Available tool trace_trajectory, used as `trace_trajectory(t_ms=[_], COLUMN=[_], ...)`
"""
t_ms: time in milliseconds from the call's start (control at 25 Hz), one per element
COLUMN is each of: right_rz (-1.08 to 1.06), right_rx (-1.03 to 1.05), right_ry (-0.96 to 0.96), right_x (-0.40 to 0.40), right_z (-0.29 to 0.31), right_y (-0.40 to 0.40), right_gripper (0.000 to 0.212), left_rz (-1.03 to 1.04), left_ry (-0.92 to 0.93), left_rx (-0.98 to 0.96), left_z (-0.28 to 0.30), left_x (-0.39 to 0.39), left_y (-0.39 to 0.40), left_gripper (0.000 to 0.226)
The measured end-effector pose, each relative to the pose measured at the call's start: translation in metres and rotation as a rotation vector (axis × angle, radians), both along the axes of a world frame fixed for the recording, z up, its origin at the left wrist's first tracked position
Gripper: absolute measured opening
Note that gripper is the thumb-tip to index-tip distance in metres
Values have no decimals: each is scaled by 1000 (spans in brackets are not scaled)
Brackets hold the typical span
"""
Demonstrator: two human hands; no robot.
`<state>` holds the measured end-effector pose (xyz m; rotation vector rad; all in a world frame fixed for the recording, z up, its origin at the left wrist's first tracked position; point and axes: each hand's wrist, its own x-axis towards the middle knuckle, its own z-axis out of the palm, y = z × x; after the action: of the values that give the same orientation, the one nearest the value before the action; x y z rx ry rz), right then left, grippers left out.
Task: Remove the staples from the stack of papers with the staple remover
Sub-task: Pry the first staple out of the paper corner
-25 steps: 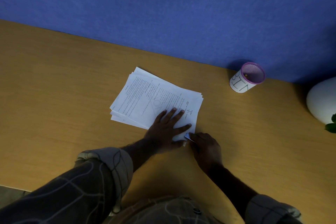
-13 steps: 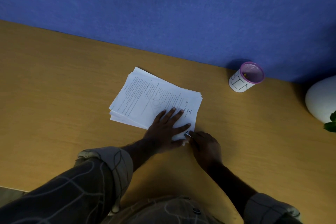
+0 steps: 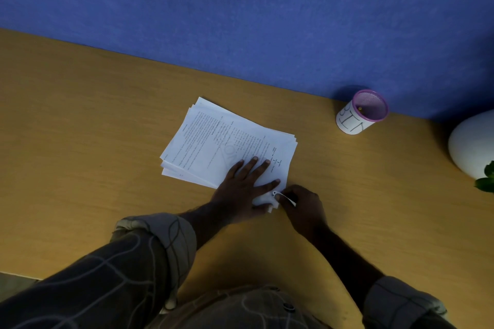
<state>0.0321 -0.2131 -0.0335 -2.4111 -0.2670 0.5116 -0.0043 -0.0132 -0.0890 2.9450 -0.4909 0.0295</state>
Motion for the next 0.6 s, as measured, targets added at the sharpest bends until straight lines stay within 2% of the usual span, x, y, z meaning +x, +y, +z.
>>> trace_trajectory(t_ms=[240, 600], right_rz=[-28, 53], right_rx=[20, 2], right_ry=[107, 68], right_x=[20, 5], right_z=[2, 6], right_y=[0, -9], right_gripper=[14, 14], left_rz=[3, 1], left_ry=[13, 8], left_rx=[4, -7], left_z=[-2, -1], left_x=[0, 1], left_y=[0, -1], left_gripper=[70, 70])
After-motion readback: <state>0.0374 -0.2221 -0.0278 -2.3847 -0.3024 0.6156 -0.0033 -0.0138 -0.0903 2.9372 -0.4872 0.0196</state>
